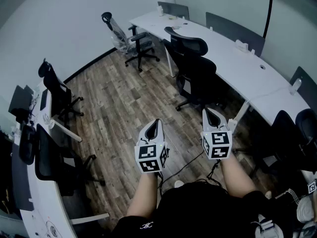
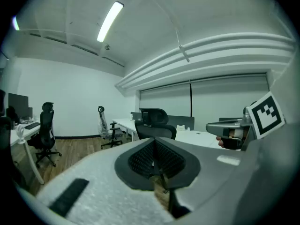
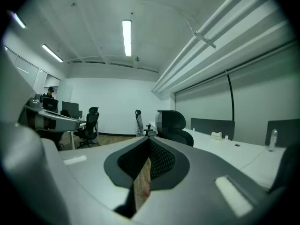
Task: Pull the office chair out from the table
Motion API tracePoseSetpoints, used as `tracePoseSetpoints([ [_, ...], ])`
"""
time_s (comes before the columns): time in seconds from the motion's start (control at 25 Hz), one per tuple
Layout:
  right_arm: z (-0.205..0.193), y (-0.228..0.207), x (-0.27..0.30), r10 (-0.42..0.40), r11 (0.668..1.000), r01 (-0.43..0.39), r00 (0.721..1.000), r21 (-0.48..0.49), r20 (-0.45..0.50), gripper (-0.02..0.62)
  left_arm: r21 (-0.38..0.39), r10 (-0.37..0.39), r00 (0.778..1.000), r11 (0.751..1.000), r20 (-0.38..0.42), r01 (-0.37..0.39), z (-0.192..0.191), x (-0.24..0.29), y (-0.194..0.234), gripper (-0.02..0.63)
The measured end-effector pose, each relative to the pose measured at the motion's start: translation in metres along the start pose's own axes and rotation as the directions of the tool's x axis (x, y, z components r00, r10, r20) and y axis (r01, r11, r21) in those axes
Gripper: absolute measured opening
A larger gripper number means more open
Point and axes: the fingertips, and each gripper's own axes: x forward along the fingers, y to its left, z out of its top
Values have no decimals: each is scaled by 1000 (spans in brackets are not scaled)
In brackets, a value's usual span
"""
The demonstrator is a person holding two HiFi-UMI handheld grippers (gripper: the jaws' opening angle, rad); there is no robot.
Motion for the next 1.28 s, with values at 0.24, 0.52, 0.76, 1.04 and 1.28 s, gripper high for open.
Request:
tracePoseSetpoints([
  [0.24,8,9,19,4,1000,-5,999,24,44,8,24,12,1000,1000,14,-13,6,10,17,9],
  [0.52,6,23,37,-1,1000,0,999,22,41,9,31,2,1000,1000,0,-2,3,23,38,9],
  [0.76,-12,28,51,-10,999,10,1000,53,-10,9,-5,-8,999,1000,-35,8,-17,29,55,9],
  [1.04,-22,28,83,-16,998,18,999,65,-34,9,-21,-9,999,1000,-53,8,-27,48,82,9],
  [1.28,-21,34,131,3,995,-1,1000,101,-16,9,-5,6,998,1000,-64,-6,-25,83,116,9],
])
